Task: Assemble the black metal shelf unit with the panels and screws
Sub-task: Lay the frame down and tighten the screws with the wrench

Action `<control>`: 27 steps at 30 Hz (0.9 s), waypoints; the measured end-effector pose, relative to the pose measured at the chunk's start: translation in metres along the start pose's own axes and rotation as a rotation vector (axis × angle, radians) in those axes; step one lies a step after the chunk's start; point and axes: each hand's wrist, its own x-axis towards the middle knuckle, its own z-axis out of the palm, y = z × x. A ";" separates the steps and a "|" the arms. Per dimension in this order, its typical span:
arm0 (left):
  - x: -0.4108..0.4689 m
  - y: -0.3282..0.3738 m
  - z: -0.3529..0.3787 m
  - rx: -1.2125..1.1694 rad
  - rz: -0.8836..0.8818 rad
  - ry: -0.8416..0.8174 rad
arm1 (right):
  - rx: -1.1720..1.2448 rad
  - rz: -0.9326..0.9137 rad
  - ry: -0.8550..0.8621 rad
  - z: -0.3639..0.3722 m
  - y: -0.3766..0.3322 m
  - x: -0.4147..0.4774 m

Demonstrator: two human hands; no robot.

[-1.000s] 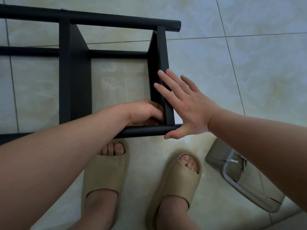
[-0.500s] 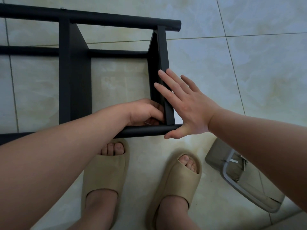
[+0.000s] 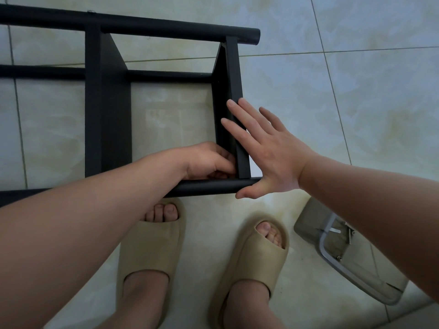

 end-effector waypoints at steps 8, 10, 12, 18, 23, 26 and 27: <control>0.001 -0.001 -0.001 -0.150 -0.017 -0.072 | 0.001 -0.001 0.004 0.000 0.000 0.000; -0.002 0.002 0.000 -0.056 -0.016 -0.045 | 0.002 -0.002 0.007 0.000 0.000 0.000; -0.004 0.003 0.001 0.043 -0.030 -0.001 | 0.001 0.000 0.004 0.000 0.000 0.000; -0.004 0.002 0.001 0.059 -0.004 0.020 | -0.006 0.006 0.000 0.001 0.000 0.000; -0.001 -0.002 -0.002 -0.025 0.016 -0.029 | -0.002 0.001 0.008 0.002 0.000 0.000; 0.000 -0.002 -0.003 -0.088 0.016 -0.047 | 0.002 0.001 0.010 0.002 0.001 0.001; 0.000 -0.002 -0.003 -0.104 0.012 -0.049 | 0.004 0.000 0.011 0.002 0.001 0.001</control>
